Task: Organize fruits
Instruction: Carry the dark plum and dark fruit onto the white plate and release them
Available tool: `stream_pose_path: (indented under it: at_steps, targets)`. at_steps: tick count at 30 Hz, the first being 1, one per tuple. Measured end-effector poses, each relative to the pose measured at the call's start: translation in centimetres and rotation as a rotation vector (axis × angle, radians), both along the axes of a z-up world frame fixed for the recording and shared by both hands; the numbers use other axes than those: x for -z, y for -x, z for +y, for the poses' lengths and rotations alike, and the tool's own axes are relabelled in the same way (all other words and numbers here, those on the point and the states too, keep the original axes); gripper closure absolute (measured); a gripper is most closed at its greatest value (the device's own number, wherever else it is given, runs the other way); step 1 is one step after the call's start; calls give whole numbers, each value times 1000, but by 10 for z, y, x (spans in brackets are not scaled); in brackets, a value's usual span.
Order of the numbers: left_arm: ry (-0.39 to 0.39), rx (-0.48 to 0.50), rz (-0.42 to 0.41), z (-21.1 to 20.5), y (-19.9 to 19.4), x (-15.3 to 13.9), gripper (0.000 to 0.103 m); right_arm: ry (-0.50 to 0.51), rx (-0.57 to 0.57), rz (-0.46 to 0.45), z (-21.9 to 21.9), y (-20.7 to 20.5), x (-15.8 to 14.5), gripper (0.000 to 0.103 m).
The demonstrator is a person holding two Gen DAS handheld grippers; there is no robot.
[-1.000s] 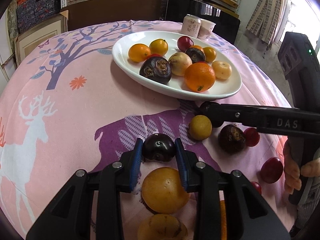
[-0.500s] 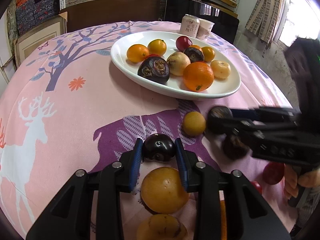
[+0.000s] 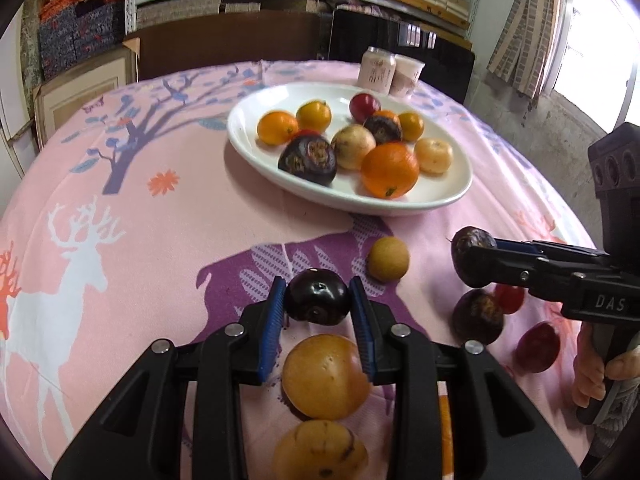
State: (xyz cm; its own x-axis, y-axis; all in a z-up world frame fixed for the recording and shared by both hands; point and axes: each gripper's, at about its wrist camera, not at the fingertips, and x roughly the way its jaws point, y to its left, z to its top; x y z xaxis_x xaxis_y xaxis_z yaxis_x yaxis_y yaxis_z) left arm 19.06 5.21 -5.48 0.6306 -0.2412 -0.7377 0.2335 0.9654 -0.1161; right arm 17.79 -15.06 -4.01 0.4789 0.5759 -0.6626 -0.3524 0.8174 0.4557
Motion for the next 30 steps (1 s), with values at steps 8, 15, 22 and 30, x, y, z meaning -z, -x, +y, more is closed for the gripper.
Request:
stream_pose_path:
  at_steps: [8,15,22,30]
  targets:
    - [48,-4,-46,-4,3,-28,71,-75,80,-74,-24,4,-24,63]
    - [54,-28,-46,-22,-69,-66,71,8,101,-134,-21,-39,-55,63]
    - [-31,-18,-6,-61,-160,-69,71,121,82,-150,-4,-62,-38,62]
    - [2,-64,58,-76,-220,-46,53,124,105,-204,-12,-62,-39,39]
